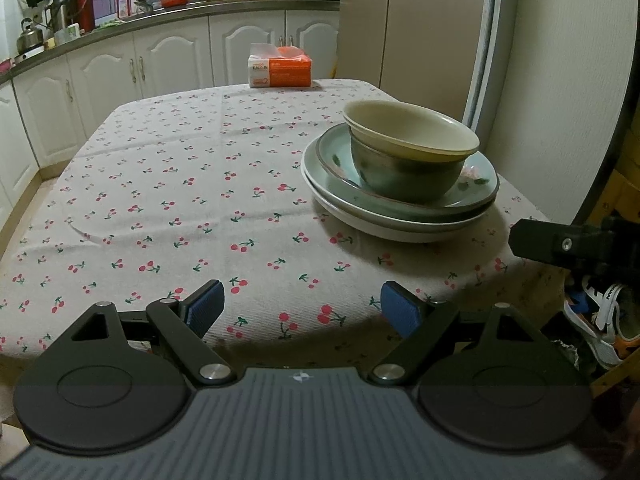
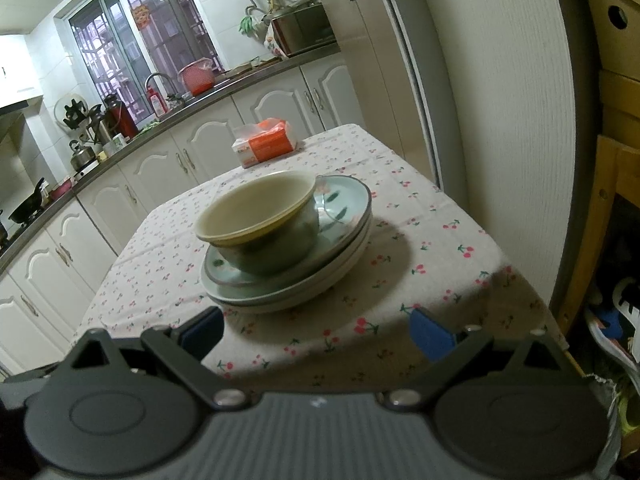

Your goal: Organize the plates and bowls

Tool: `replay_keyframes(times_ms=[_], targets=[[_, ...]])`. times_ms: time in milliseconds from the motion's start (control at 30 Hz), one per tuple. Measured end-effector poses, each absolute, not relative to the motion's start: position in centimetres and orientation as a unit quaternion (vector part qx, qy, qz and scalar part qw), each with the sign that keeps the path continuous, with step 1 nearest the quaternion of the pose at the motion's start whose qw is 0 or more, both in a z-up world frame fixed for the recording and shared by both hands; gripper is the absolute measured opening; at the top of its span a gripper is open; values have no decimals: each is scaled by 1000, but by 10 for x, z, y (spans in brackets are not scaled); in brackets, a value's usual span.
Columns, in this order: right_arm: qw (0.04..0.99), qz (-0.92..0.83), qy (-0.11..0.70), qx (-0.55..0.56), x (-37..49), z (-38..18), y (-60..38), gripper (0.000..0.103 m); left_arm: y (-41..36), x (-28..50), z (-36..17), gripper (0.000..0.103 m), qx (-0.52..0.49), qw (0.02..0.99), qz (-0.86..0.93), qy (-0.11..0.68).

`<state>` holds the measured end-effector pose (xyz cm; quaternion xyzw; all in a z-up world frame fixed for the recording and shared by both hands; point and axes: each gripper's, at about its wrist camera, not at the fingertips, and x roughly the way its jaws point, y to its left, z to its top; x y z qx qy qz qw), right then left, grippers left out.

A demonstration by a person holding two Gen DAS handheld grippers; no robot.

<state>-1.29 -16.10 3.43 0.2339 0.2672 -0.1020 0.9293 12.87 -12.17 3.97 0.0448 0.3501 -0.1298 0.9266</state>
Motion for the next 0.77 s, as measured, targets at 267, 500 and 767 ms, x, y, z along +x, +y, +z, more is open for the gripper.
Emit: replay_keyframes(times_ms=[267,500,767], targets=[[929,-103,269,235,-14,34,-162,99,-124,129,38,103,45,925,-133,352],[927,-103,272,236,-13,31,-162,99,-125,130,35,103,42,923,-140,356],[929,-97,274,228,-7,34,-159,99,-114,131,43,103,26,929,-128,347]])
